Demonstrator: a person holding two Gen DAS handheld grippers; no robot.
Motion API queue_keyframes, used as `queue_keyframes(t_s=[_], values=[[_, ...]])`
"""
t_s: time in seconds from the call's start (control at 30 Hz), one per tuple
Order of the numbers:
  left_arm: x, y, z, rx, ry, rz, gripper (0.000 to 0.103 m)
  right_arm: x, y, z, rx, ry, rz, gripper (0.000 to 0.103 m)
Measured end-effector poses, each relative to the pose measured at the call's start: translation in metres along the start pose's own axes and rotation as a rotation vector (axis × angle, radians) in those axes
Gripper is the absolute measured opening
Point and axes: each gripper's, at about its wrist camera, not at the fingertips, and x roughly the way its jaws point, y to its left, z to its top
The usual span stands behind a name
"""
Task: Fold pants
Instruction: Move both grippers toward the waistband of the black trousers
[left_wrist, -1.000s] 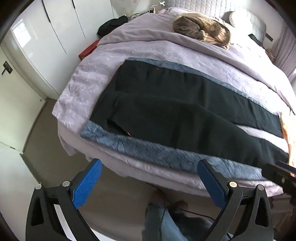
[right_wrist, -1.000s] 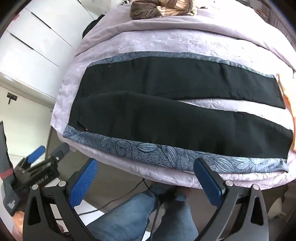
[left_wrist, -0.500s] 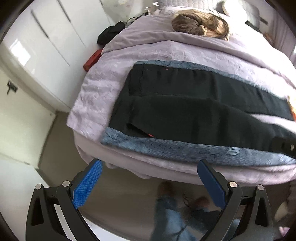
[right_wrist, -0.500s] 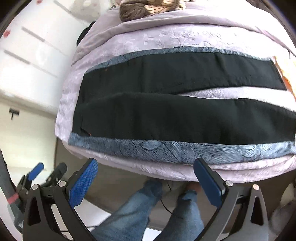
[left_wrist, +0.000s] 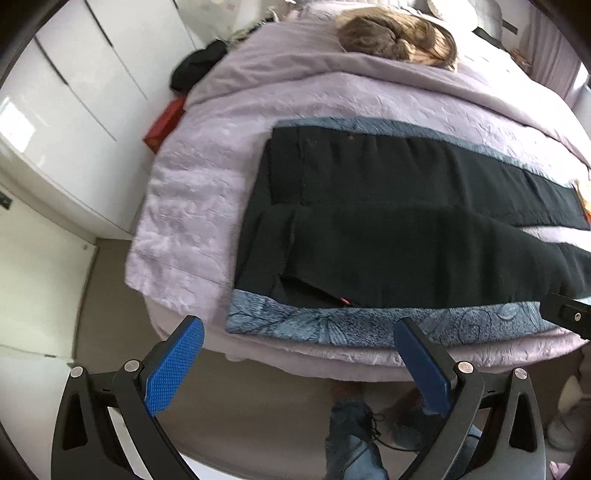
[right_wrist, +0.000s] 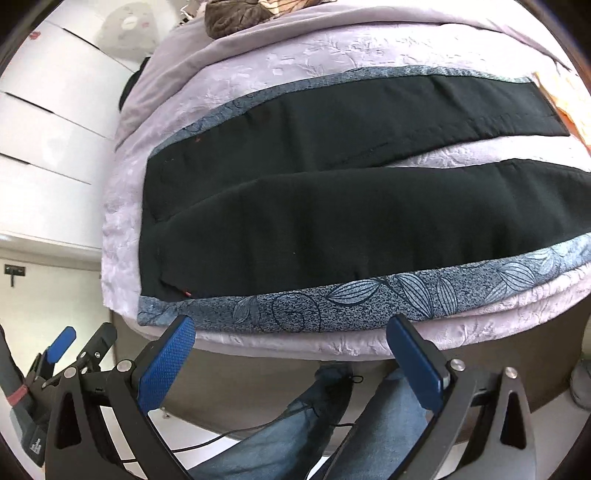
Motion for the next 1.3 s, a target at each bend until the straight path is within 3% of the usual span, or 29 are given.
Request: queue_keyframes(t_s=[0.2, 0.5, 1.3], values=[[0.014, 0.000, 0.007, 0.005, 0.041, -0.048, 0.103, 0.001, 0.002, 0.000, 0.005, 0.007, -0.063, 0.103], [0.022, 0.006, 0.013, -0.002, 0.053, -0.063, 0.103, 0.001, 0.019, 0.006, -0.050, 0.006, -0.114, 0.103], [0.026, 0.013, 0.014, -0.009, 0.065, -0.070, 0.103, 0.006, 0.031, 0.003, -0.075, 0.018, -0.131, 0.103]])
